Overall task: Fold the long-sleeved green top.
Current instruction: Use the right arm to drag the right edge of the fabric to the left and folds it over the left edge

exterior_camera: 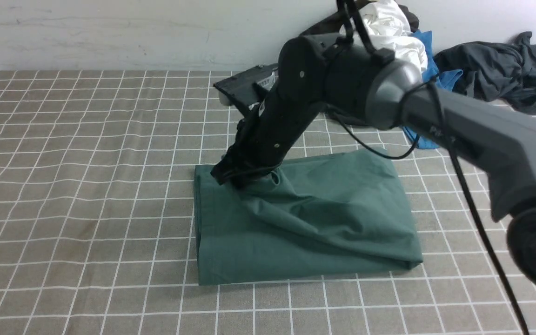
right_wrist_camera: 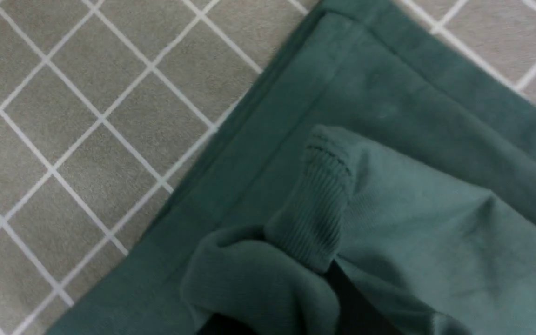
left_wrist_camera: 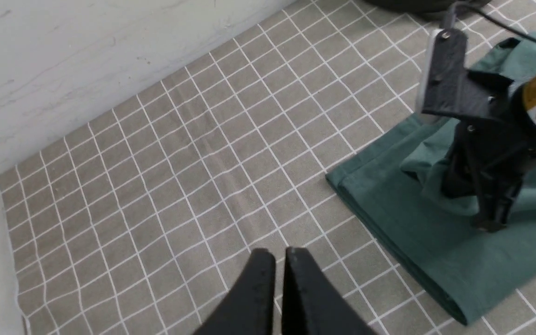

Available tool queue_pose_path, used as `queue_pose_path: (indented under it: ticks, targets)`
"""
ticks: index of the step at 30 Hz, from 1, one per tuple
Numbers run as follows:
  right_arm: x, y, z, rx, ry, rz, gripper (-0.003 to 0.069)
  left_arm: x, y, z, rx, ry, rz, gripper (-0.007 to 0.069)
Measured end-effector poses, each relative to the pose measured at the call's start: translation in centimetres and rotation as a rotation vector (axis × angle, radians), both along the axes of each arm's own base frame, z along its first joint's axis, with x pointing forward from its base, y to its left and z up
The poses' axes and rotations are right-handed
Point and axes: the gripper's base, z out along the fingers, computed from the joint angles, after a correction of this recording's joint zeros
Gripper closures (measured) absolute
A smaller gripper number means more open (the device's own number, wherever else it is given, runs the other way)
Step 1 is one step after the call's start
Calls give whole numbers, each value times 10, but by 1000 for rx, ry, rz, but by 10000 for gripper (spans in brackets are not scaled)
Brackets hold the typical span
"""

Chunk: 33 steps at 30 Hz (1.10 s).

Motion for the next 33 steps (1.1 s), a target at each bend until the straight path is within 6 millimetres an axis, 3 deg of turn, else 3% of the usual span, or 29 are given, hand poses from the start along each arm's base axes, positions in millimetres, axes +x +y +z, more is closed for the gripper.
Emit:
queue_pose_path:
  ticks: [3, 7, 11, 14, 20, 21, 22, 23, 24, 25, 28, 31, 33]
  targets:
    - [0, 8, 8, 83, 33, -7, 389, -9, 1, -10, 4, 28, 0, 611]
    - [-5, 7, 46, 106, 13, 32, 203, -17, 3, -20, 11, 62, -2, 611]
    - [1, -10, 74, 11, -109, -27, 137, -28, 4, -17, 9, 47, -3, 611]
    - [12, -25, 74, -78, -157, -117, 134, -36, 5, -12, 6, 25, -3, 611]
    - [18, -24, 44, -137, -100, -153, 176, -43, 6, -9, 2, 8, -3, 611]
    - [20, -19, 27, -155, -70, -144, 199, -43, 6, -10, 2, 9, -4, 611]
    - [20, -18, 24, -157, -65, -143, 205, -43, 6, -10, 1, 11, -5, 611]
    - [23, -13, -1, -186, -24, -134, 233, -43, 6, -12, -1, 20, -7, 611]
    - [22, -13, -1, -186, -23, -133, 236, -43, 6, -13, -1, 22, -7, 611]
    - [25, -10, -22, -214, 8, -129, 257, -42, 5, -16, -1, 33, -8, 611]
    - [28, -7, -55, -244, 64, -126, 296, -39, 4, -25, 0, 68, -10, 611]
    - [27, -4, -62, -226, 96, -126, 314, -37, 4, -33, 4, 97, -10, 611]
    - [23, 1, -54, -162, 124, -111, 323, -35, 4, -40, 8, 122, -10, 611]
